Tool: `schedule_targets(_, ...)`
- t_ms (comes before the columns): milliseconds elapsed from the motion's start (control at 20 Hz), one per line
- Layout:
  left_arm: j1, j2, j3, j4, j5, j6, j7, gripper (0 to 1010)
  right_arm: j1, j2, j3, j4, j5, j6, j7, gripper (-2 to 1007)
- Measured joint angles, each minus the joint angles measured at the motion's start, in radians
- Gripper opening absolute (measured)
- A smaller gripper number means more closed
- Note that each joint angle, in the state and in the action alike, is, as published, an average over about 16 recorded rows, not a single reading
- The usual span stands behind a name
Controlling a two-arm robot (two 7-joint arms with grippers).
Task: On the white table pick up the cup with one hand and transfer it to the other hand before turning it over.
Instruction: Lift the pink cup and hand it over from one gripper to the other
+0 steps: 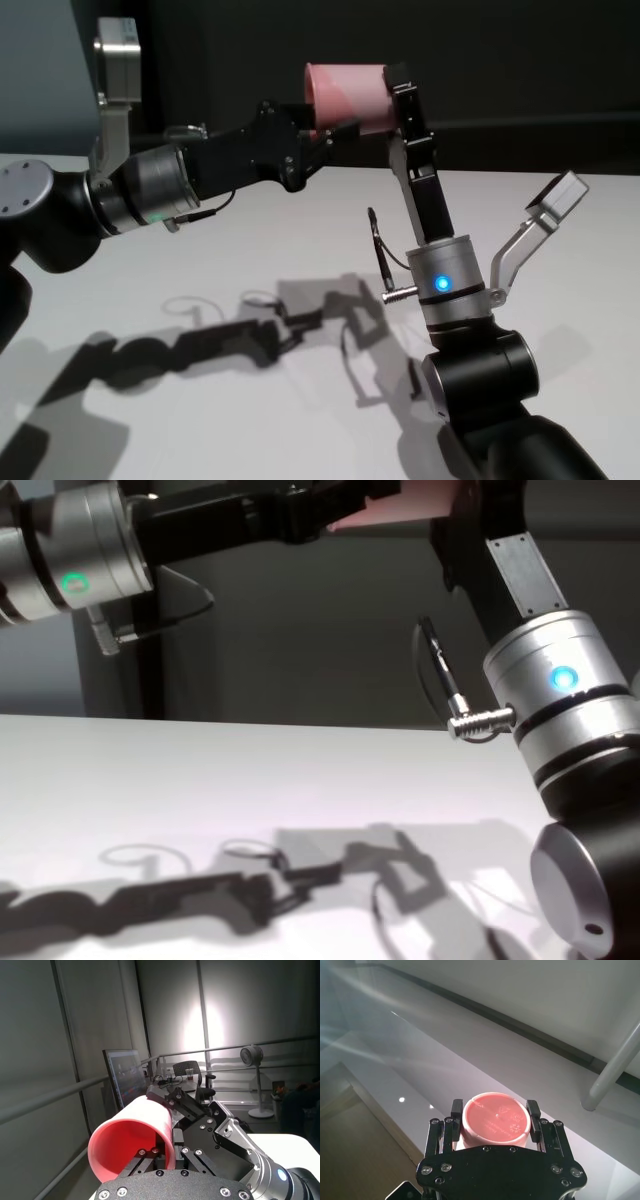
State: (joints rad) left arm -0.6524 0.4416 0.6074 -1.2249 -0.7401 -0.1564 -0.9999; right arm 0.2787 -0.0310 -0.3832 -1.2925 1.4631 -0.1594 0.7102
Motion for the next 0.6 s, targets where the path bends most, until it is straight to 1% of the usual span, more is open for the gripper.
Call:
schedule_targets(250,0.0,0.0,0.0,0.0,0.0,0.0,0.0,262,0.0,0.0,0.0,0.0,0.0,0.0,0.0,739)
schedule_targets(600,0.0,0.0,0.0,0.0,0.0,0.0,0.0,522,0.0,0.0,0.0,0.0,-0.001,0.001,0.0,739)
